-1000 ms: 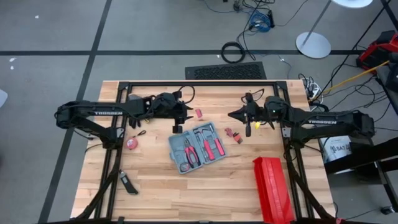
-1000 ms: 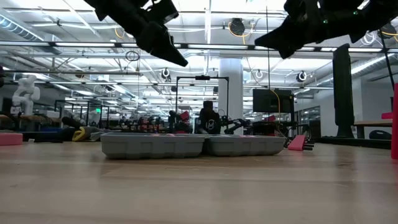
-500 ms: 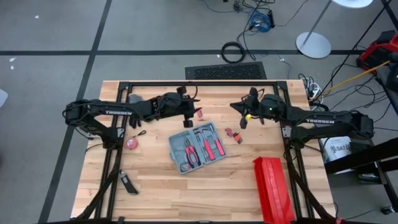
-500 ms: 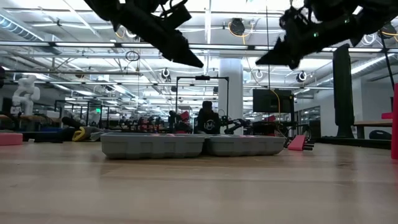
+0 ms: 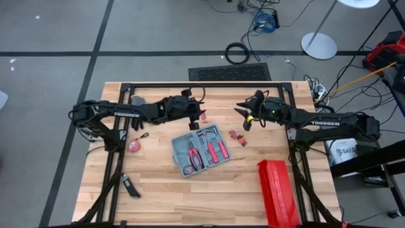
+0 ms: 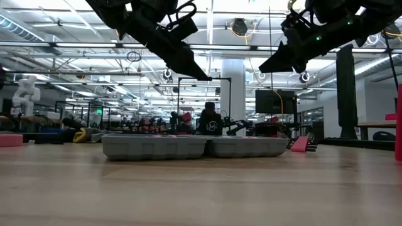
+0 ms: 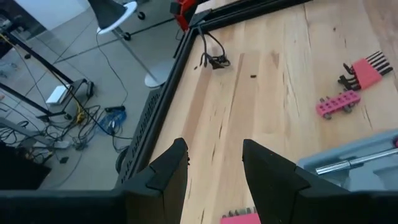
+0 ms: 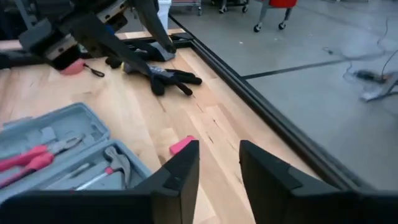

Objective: Prefit tool cases
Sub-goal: Put the red terminal block into the gray prefit tools case

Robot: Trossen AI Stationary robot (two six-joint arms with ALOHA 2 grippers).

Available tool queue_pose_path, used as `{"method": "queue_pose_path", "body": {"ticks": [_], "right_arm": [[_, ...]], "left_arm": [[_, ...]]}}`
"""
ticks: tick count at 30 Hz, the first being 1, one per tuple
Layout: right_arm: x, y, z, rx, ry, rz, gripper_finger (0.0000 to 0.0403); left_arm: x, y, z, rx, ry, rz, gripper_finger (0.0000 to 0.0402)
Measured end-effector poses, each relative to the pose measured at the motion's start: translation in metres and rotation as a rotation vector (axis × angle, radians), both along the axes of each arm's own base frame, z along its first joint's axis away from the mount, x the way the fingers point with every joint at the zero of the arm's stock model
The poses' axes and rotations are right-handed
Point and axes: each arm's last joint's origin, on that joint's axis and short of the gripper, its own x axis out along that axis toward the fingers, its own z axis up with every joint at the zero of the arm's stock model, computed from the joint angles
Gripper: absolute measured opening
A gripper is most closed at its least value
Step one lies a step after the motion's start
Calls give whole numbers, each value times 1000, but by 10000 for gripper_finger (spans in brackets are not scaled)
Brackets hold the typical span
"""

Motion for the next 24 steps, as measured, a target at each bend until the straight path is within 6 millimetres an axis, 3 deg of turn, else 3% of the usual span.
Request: {"method": "queue_pose_path", "body": {"ticks": [10,16,24], "right_arm": [[4,7,1,154,-89,-11,89],[15,22,-1,183,-58,37,69],[35,30,21,217,272,-79,64]], "left_arm": [[5,2,-15,43,81,-27,157],[-1,17,-21,14,89,-45,157],[-14,32,-33,-76,89,-25,157]]}}
